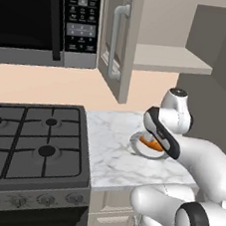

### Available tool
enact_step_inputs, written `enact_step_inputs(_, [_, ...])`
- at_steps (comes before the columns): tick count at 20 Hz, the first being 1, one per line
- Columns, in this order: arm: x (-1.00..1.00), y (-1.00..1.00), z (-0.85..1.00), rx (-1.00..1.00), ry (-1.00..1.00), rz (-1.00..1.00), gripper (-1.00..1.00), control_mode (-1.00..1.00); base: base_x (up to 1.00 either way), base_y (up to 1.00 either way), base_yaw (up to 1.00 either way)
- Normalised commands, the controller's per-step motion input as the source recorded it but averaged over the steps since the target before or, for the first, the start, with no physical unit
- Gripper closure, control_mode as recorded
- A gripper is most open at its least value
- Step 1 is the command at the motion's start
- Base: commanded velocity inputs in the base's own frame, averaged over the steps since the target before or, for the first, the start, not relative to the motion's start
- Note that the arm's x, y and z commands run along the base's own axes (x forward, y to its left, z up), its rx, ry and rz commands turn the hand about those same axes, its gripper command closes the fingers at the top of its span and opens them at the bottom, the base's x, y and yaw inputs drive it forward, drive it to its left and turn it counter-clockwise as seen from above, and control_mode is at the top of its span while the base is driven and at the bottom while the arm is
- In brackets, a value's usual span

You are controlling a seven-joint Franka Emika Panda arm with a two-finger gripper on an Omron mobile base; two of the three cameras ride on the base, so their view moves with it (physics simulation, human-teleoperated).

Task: Move the hot dog bun to the plate on the dining table and place the condiment next to that plate. Then navigate to the fridge and take the sausage and place it on the plate as well.

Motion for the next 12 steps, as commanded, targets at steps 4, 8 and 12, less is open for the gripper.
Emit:
enact_step_inputs(4, [0.39,-0.01,-0.27,-0.04,0.17,0.0,-1.0,-1.0,0.0,0.0,0.0])
enact_step_inputs(8, [0.41,0.0,-0.26,0.0,0.19,0.0,-1.0,-1.0,0.0,0.0,0.0])
enact_step_inputs(12, [0.45,-0.1,-0.18,0.0,0.17,0.0,-1.0,-1.0,0.0,0.0,0.0])
